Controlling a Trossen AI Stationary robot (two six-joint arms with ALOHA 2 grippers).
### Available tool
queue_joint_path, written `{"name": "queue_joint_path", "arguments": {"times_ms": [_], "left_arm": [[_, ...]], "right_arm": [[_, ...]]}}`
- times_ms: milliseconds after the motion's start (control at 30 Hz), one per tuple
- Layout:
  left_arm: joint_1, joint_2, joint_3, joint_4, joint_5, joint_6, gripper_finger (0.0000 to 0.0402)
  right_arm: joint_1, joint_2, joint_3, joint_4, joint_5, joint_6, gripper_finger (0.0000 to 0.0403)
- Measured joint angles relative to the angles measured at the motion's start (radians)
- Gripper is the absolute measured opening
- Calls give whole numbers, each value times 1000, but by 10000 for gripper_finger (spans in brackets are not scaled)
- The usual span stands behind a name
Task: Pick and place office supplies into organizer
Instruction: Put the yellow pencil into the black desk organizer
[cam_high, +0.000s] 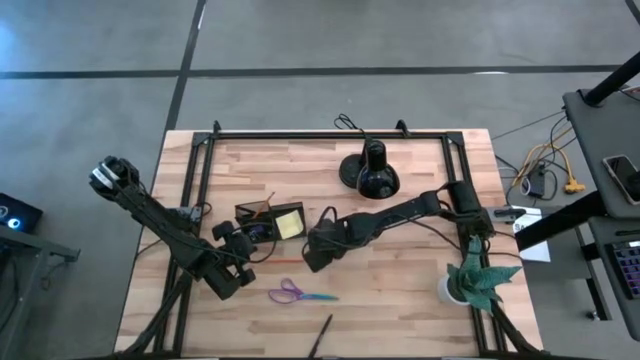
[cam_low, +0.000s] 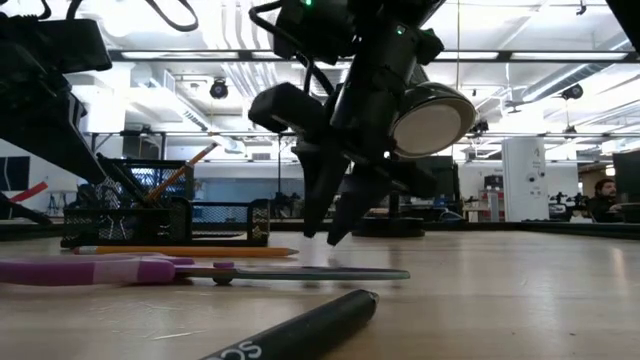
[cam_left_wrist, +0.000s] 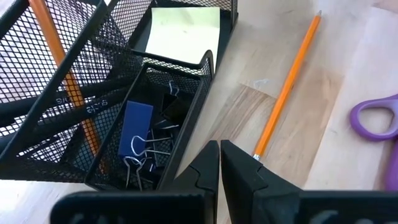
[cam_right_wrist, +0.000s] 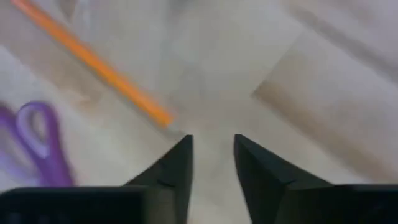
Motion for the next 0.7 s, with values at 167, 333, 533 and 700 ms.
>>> {"name": "queue_joint_path", "arguments": {"times_ms": [167,333,533,700], "left_arm": [[0,0,-7,24,1,0,0],[0,0,-8,29,0,0,0],[0,2,-23,57,1,0,0],[1,2,-26,75,1,0,0]], "right_arm": [[2,-1,2,40,-46,51,19],[3,7,1,93,-45,84,9],[1,7,-16,147,-42,107,8],[1,38,-20,163,-61,103,8]]}}
